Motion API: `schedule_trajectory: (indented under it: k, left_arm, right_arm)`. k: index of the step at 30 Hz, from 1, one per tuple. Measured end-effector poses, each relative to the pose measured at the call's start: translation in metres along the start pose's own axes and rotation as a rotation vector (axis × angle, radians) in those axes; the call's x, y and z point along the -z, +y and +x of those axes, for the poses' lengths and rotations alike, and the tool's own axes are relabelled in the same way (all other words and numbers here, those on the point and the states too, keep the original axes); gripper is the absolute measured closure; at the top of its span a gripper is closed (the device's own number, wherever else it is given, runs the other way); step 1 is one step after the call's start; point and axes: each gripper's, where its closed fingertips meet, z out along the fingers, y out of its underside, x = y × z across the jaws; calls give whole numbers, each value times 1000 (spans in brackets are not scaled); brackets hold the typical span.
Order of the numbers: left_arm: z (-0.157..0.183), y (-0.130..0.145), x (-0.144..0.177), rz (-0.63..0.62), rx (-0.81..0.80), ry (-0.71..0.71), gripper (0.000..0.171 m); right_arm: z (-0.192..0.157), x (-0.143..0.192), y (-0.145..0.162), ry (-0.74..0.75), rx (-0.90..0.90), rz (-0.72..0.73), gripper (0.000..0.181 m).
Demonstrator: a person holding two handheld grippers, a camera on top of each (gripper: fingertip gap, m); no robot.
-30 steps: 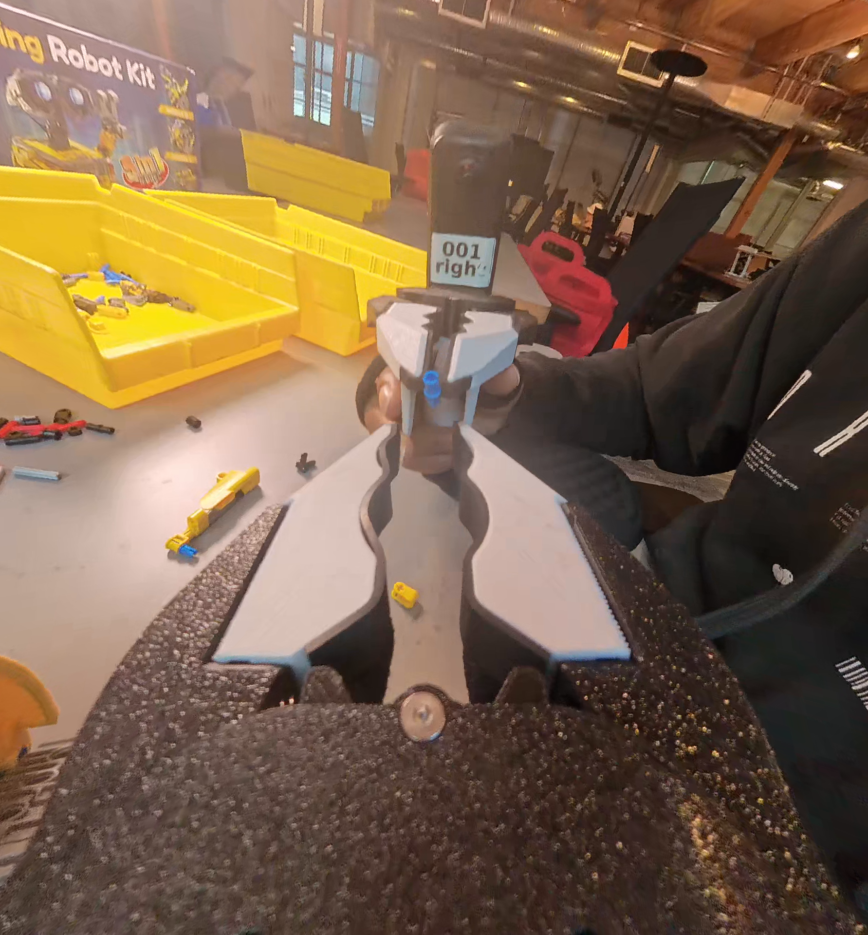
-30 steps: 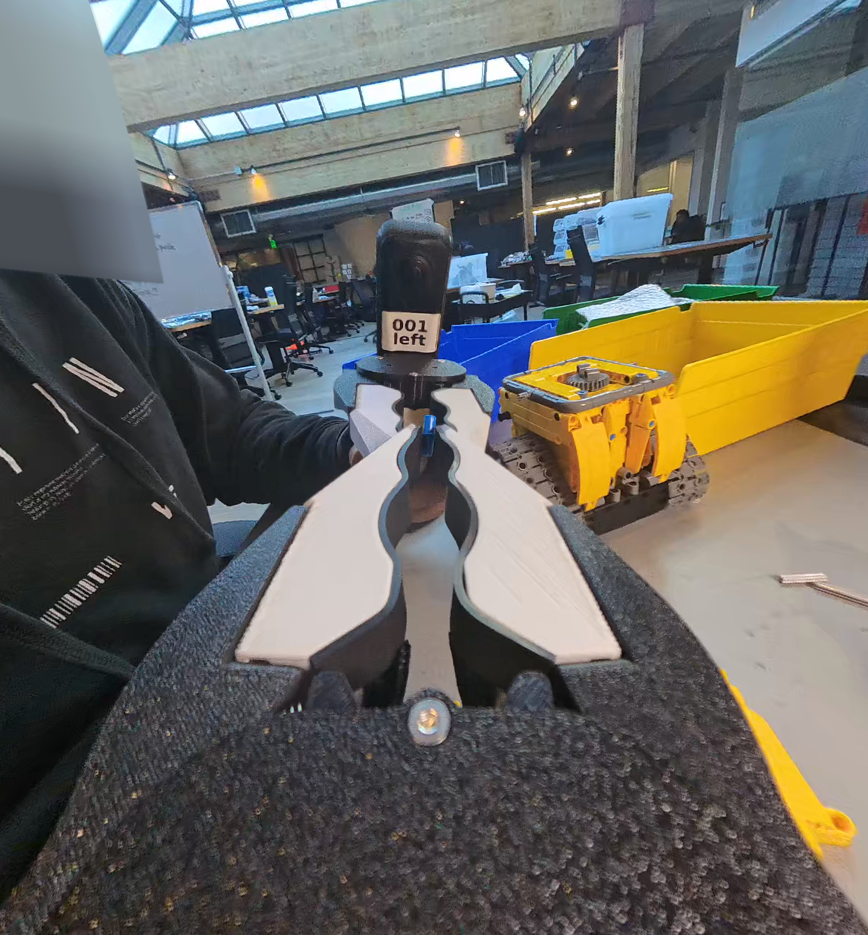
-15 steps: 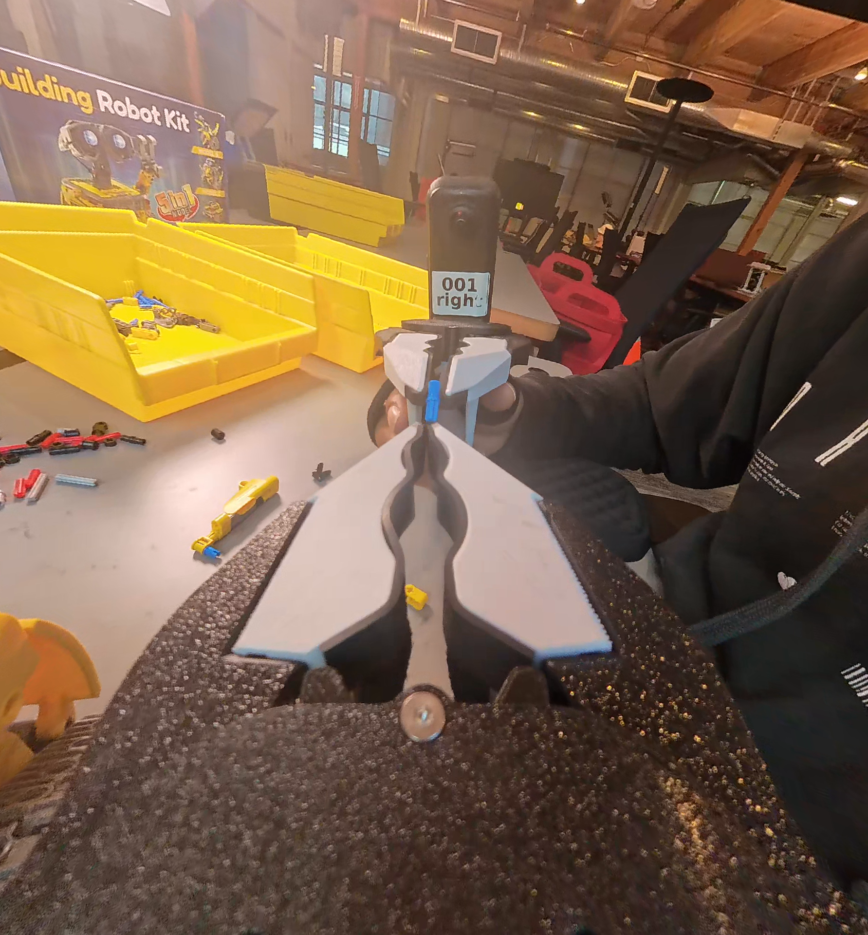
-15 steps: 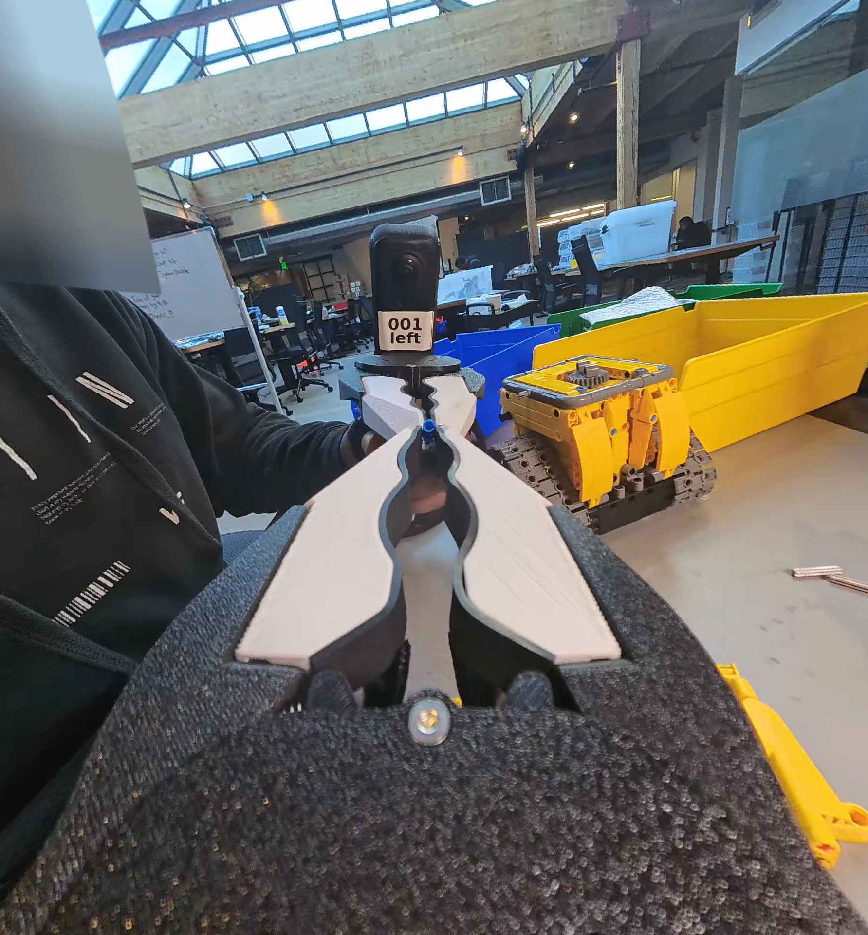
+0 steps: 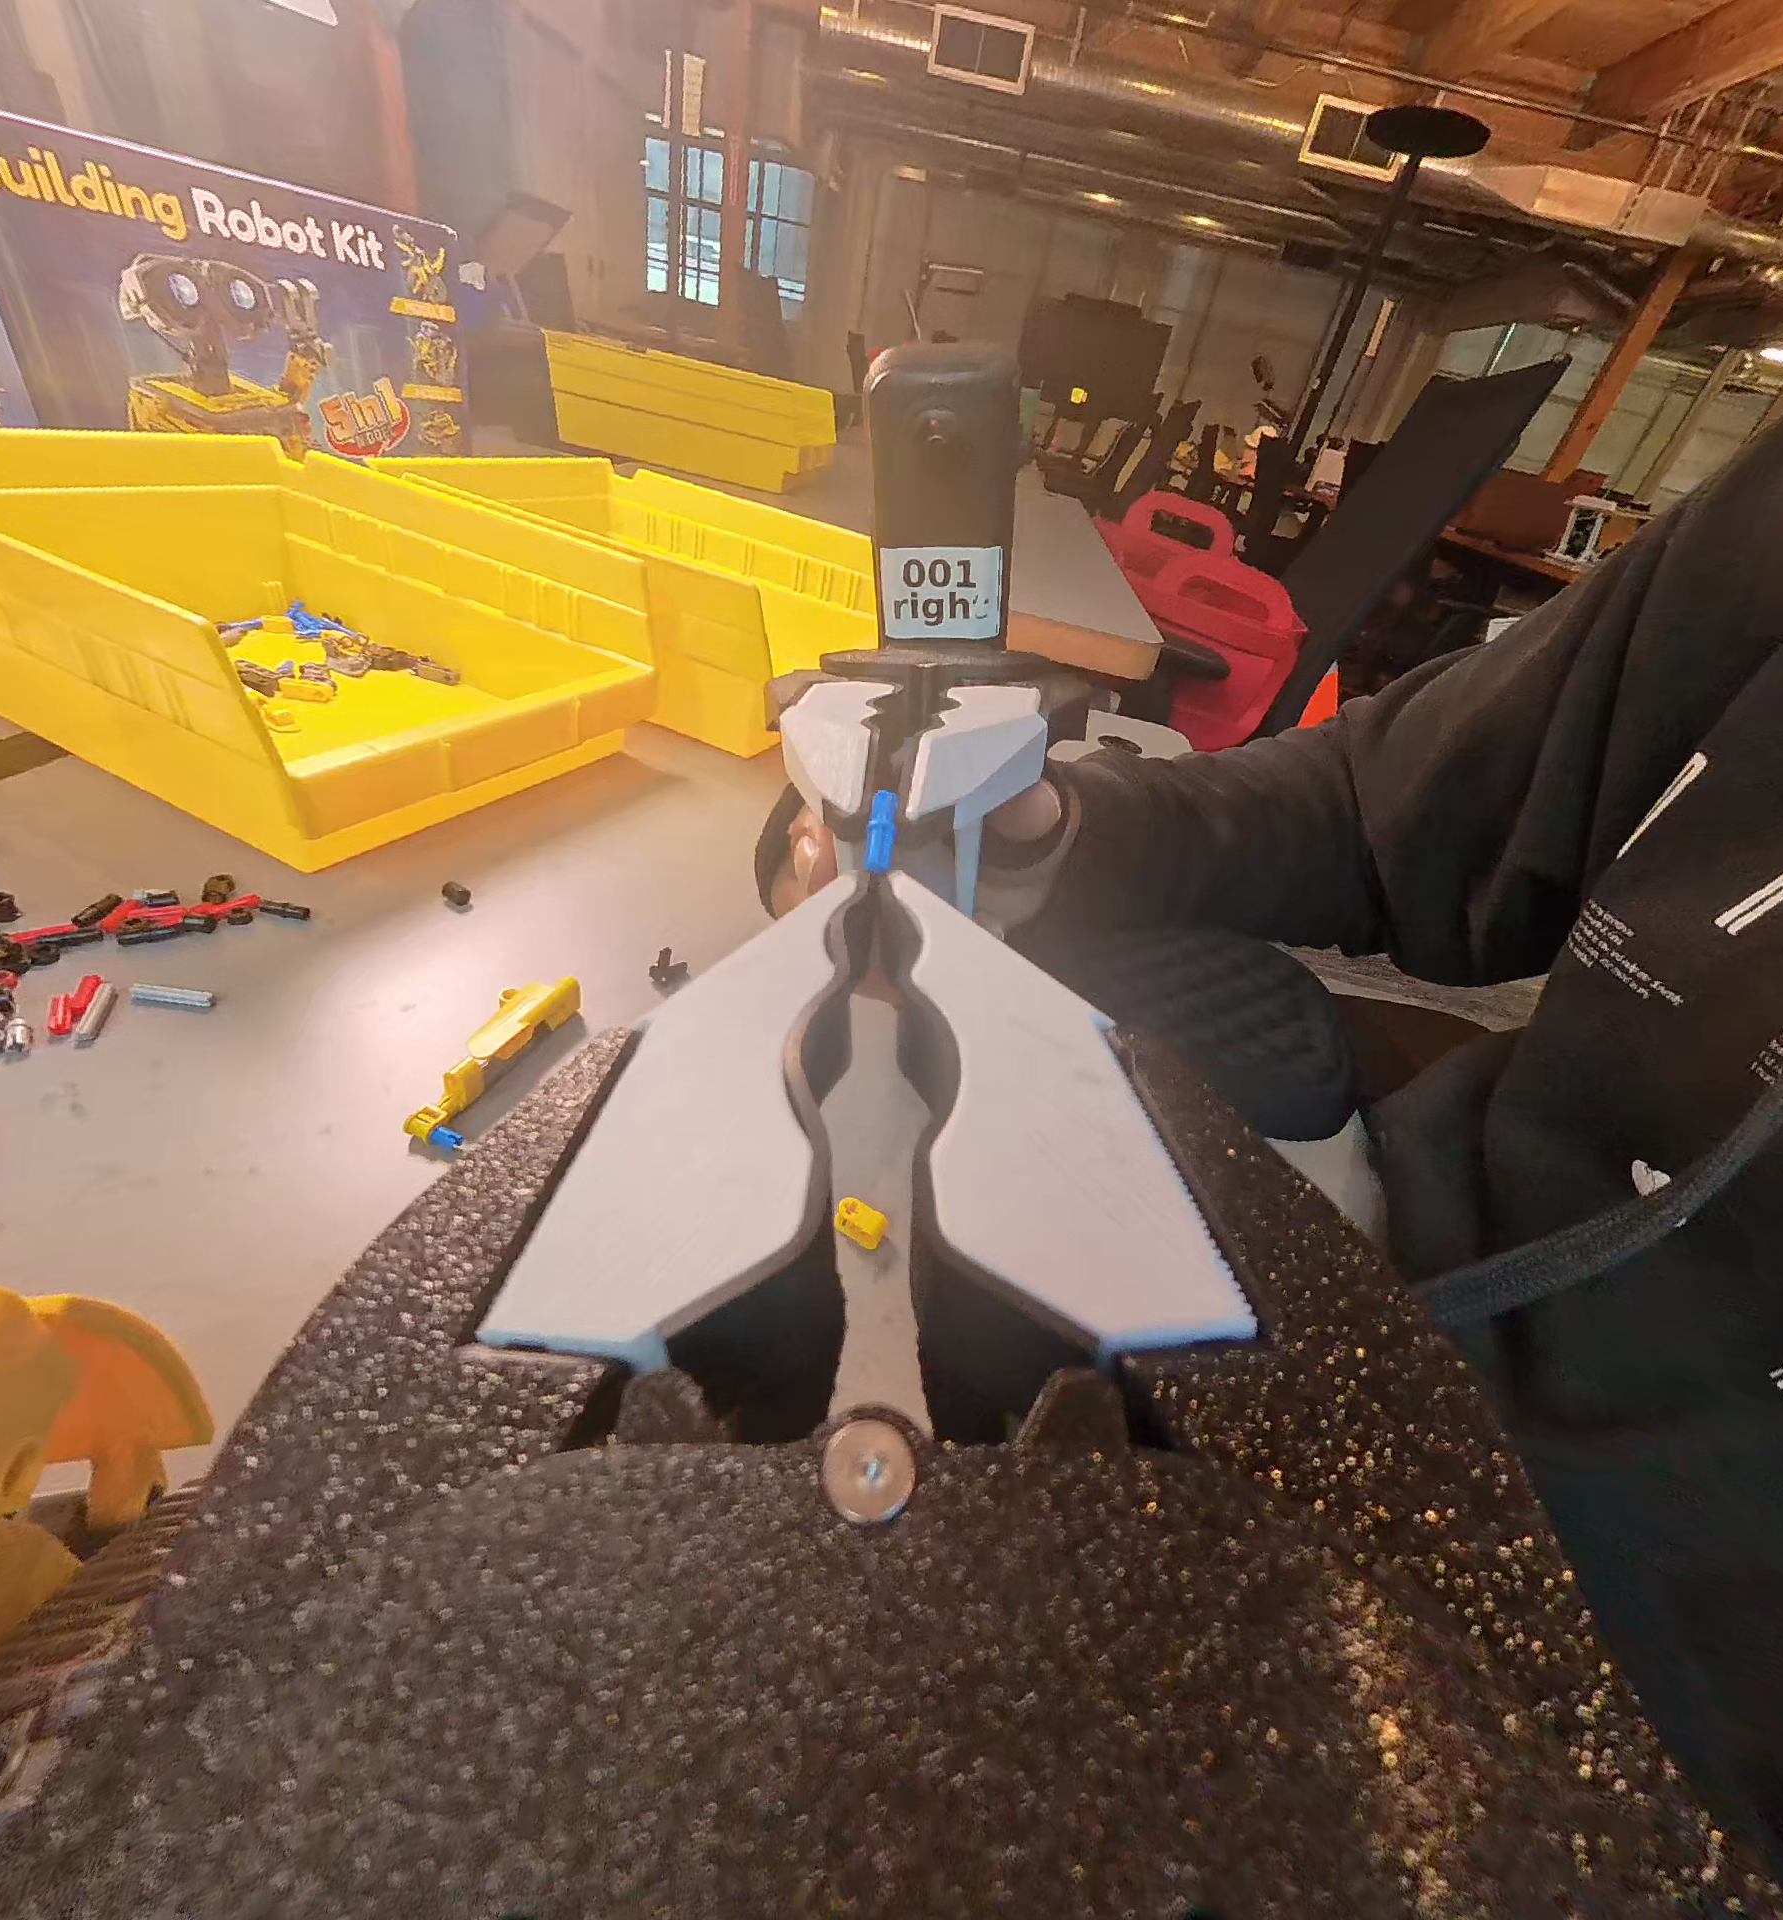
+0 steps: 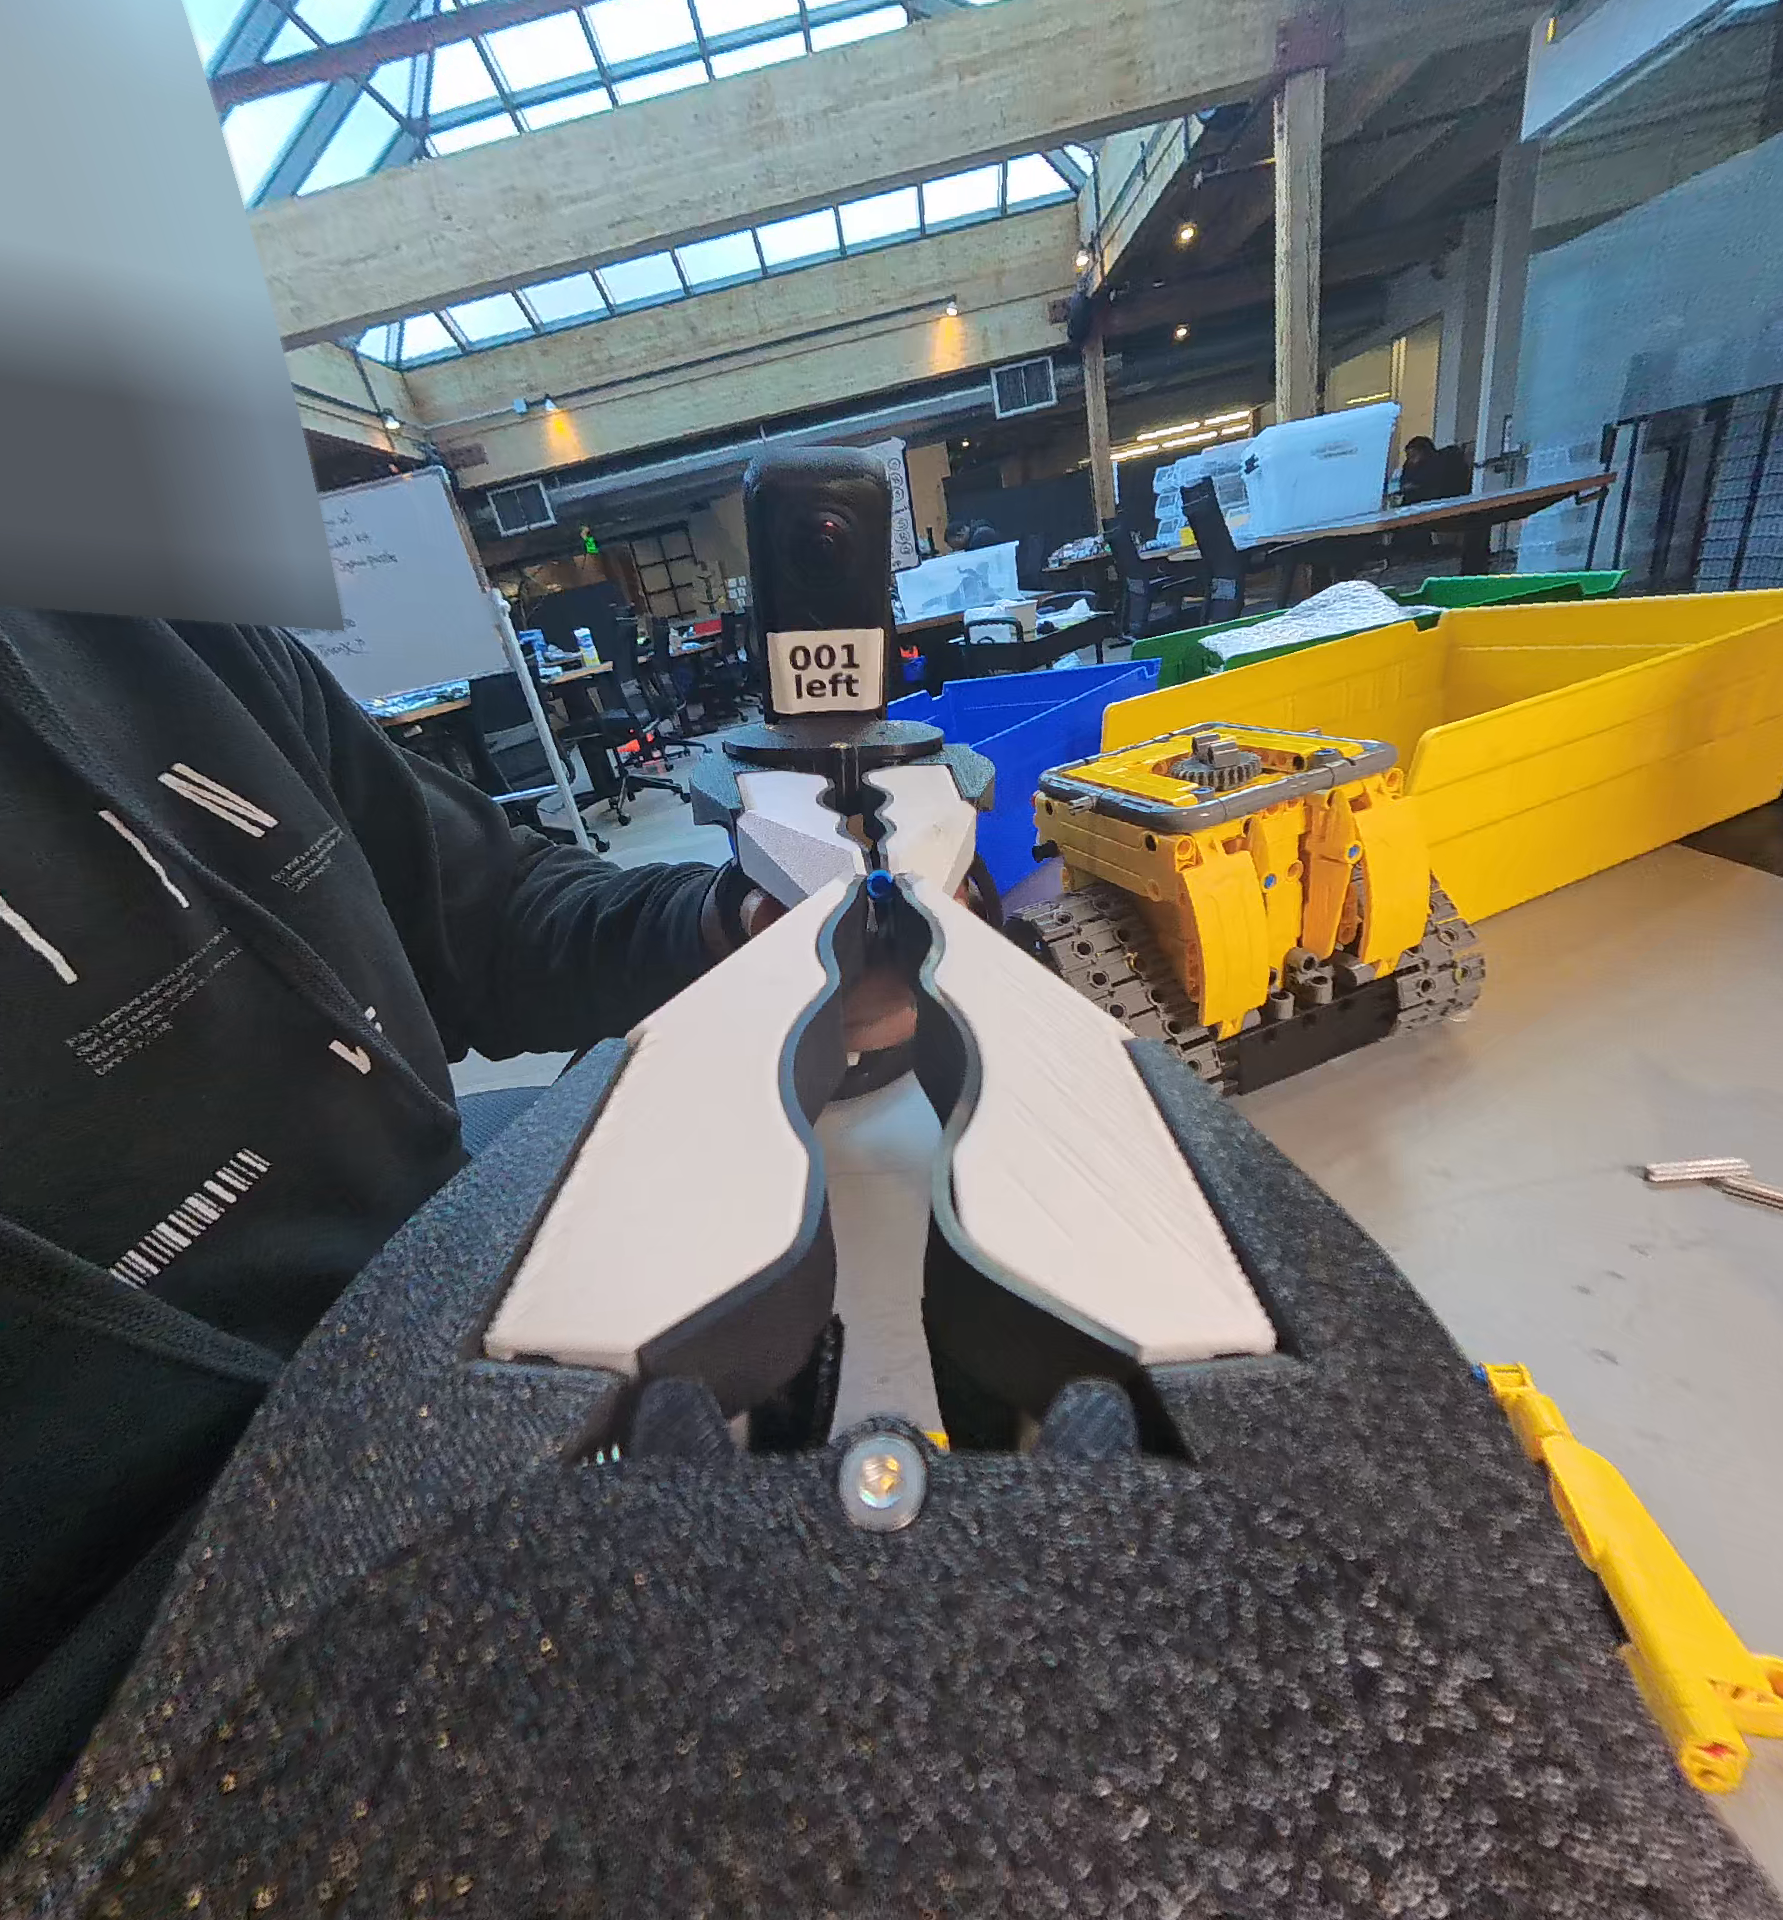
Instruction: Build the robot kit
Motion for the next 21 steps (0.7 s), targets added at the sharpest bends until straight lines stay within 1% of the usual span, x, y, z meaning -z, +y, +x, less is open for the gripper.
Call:
schedule_trajectory:
  k: [4, 7, 9, 12, 21]
  left_arm:
    - [-3, 3, 2, -20, -13, -17, 171]
    - [-2, 5, 4, -30, -44, -28, 162]
    - [-1, 4, 4, -29, -67, -31, 162]
    - [-2, 4, 4, -37, -112, -55, 168]
    - [-1, 7, 6, -74, -237, -98, 169]
  right_arm:
    - [0, 0, 1, -3, -5, -5, 176]
    - [1, 0, 1, 2, -1, -8, 177]
    - [1, -1, 3, 8, 3, -20, 177]
    - [0, -3, 6, 7, 17, -41, 177]
    - [0, -5, 11, 19, 42, -79, 176]
